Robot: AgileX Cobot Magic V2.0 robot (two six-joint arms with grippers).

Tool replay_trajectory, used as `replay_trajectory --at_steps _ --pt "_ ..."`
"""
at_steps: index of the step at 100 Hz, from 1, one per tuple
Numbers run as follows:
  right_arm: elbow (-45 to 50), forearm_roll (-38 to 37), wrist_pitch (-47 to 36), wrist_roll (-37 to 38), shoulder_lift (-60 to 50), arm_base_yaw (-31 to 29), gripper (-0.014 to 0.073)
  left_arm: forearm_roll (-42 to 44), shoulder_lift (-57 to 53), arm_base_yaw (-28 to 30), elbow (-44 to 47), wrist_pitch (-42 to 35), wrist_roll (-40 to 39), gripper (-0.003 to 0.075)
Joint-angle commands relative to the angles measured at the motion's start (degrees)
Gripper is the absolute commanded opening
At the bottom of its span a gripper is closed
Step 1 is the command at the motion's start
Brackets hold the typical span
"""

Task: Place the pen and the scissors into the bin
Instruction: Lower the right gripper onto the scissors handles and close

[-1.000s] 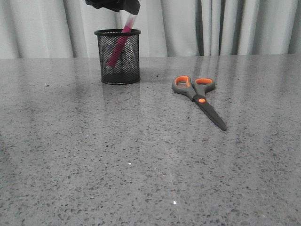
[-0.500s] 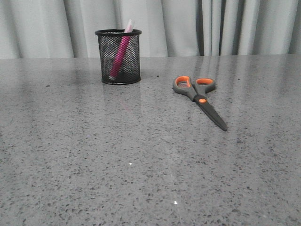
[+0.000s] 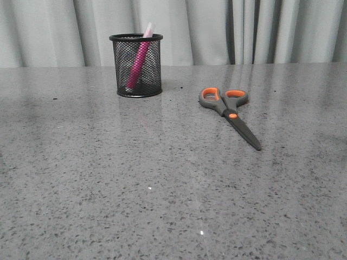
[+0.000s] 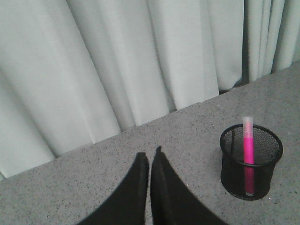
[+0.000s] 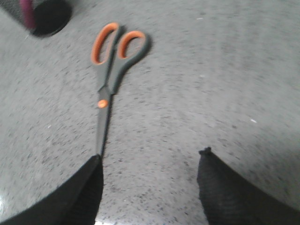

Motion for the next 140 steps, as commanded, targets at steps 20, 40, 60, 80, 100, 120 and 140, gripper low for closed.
replay_trajectory --at_steps 20,40,60,80,100,120,140 --pt "-18.65 -6.59 5.22 -1.11 13.41 12.74 0.04 -2.5 -10.27 0.11 10.41 -10.41 -0.53 -0.0019" --pt "-33.42 -23.15 17.04 13.42 29.4 18.93 0.04 -2.59 -13.62 0.11 12.71 -11.82 -0.53 -0.0019" --pt "-44.62 -22.26 21.83 16.11 42.01 19.18 0.0401 -3.11 -13.88 0.11 12.71 -11.82 -0.53 -0.0019" --pt "-49.44 -23.17 23.27 17.96 48.34 19.18 0.0401 -3.43 -13.88 0.11 12.71 -12.19 -0.53 -0.0019" --pt "-49.58 -24.19 23.65 19.92 50.83 19.18 0.04 -3.43 -13.88 0.11 12.71 -12.31 -0.53 -0.0019" --pt "-49.58 -24.19 23.28 20.44 52.71 19.18 0.04 -3.43 -13.88 0.11 12.71 -12.41 -0.53 -0.0019" --pt "-49.58 -24.19 21.16 20.44 53.72 19.18 0.0398 -3.43 -13.88 0.11 12.71 -12.66 -0.53 -0.0019"
